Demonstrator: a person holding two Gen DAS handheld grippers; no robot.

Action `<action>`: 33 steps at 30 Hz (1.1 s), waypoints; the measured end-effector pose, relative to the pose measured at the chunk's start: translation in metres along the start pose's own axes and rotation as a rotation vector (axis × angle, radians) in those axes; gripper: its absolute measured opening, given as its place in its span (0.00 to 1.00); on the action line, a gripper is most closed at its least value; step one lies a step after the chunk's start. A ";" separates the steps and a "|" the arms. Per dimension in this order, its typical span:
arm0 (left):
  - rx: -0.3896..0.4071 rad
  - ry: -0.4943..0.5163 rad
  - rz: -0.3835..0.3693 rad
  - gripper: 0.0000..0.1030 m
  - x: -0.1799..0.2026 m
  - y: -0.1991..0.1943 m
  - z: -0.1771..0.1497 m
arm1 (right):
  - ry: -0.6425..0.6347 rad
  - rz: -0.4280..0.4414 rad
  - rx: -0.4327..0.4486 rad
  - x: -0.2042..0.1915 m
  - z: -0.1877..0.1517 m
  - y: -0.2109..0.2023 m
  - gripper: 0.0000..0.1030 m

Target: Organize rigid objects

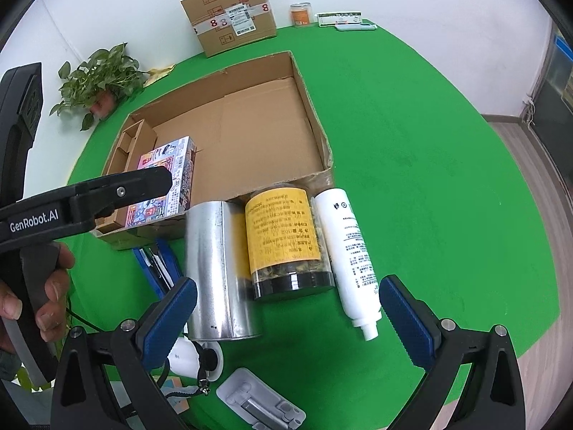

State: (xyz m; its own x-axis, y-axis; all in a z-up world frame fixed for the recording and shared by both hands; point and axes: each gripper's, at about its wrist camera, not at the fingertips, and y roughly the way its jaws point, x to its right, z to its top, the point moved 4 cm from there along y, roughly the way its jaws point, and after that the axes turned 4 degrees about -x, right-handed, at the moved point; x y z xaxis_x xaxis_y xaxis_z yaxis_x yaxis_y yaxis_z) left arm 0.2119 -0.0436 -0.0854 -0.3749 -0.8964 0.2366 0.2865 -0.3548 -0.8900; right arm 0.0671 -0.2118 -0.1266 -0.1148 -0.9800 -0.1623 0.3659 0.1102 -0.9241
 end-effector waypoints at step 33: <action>-0.233 -0.267 -0.203 0.98 -0.056 0.059 -0.055 | -0.052 0.109 -0.034 -0.035 -0.043 0.060 0.99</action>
State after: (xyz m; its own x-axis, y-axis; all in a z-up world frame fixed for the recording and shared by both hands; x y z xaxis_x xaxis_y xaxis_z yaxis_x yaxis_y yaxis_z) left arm 0.2019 0.0004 -0.1728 -0.1527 -0.8625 0.4826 0.0116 -0.4898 -0.8718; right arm 0.0533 -0.1641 -0.1912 -0.0282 -0.9691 -0.2452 0.3416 0.2212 -0.9134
